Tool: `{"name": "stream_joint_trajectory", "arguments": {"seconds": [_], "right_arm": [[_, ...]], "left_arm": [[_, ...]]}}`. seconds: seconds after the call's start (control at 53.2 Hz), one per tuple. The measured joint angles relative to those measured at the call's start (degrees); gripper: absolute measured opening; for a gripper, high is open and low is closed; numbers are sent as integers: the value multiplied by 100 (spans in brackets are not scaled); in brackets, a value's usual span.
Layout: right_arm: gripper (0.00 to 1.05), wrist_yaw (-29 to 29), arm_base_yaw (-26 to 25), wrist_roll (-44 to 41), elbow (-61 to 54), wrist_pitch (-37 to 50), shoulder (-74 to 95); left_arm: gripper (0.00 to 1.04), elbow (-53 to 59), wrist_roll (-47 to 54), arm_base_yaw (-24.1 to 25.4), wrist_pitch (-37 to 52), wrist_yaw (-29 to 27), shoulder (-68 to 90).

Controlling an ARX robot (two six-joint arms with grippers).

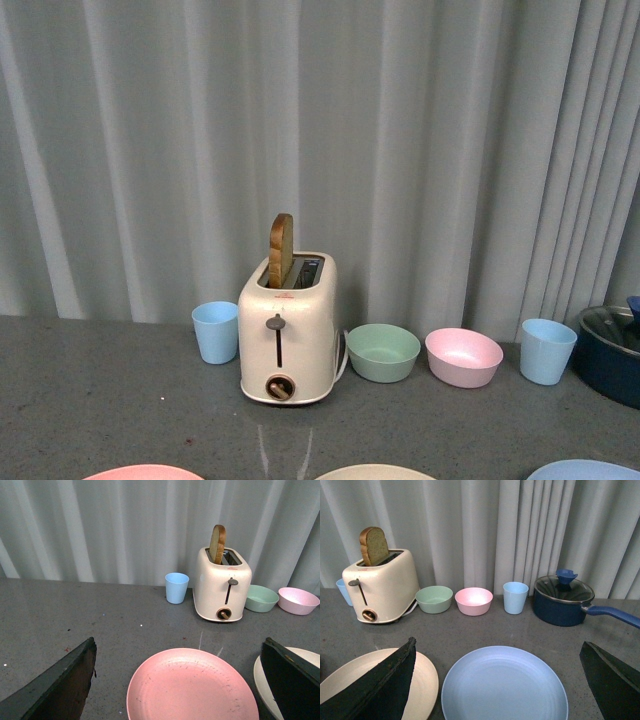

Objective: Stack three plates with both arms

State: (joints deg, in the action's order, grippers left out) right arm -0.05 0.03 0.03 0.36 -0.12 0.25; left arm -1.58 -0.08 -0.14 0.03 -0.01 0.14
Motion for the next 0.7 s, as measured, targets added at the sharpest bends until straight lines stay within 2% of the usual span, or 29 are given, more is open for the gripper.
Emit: {"name": "stream_joint_trajectory", "arguments": {"seconds": [0.696], "right_arm": [[97,0,0,0,0,0,0]], "left_arm": [[98,0,0,0,0,0,0]]}}
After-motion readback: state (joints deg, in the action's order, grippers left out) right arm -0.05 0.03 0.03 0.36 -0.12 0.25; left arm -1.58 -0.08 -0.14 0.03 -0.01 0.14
